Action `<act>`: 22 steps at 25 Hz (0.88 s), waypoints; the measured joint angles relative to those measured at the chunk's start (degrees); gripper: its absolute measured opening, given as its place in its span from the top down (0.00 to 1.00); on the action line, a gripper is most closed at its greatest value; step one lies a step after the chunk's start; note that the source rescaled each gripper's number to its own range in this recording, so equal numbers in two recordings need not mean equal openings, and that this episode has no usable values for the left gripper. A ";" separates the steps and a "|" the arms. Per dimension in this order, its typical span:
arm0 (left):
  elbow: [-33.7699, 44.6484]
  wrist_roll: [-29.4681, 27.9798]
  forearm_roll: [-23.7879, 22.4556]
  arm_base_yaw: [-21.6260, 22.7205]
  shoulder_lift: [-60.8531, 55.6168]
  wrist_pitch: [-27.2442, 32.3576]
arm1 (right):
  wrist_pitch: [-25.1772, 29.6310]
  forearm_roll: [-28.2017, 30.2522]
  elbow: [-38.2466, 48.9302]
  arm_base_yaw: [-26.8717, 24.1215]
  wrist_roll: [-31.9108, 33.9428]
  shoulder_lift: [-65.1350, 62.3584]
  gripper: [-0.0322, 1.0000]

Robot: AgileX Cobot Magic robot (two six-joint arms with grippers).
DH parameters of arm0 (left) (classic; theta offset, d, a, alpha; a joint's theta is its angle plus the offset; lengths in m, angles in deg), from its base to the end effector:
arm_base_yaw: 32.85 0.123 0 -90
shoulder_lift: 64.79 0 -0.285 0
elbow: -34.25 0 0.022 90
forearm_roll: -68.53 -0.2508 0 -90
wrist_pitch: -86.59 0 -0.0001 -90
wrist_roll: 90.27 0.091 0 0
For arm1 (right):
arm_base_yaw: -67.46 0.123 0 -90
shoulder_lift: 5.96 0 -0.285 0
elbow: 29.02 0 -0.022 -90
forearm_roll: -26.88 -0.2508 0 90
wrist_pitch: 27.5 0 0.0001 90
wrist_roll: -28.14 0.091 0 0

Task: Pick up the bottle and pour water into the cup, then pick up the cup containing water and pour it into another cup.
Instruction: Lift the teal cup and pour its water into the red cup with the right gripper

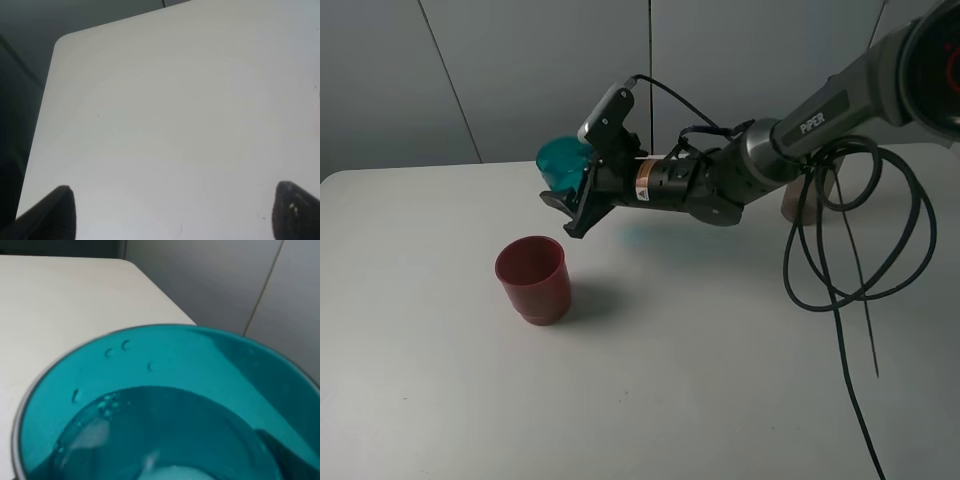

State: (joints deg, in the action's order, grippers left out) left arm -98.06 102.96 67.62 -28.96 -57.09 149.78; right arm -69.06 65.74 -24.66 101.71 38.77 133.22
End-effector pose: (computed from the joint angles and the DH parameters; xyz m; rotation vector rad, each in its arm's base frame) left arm -0.0087 0.0007 0.2781 0.1677 2.0690 0.2024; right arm 0.3595 0.2905 0.0937 -1.1283 1.5414 0.5704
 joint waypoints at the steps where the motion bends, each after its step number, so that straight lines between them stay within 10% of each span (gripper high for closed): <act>1: 0.00 0.00 0.00 0.00 0.00 0.00 | 0.00 0.61 0.00 0.14 -0.29 0.00 0.95; 22: 0.00 0.00 0.00 0.00 0.00 0.00 | -0.36 2.41 0.00 1.74 -13.72 -0.14 0.95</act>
State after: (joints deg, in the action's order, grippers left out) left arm -98.06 102.96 67.62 -28.96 -57.09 149.78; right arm -69.42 68.16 -24.66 103.45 25.05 133.08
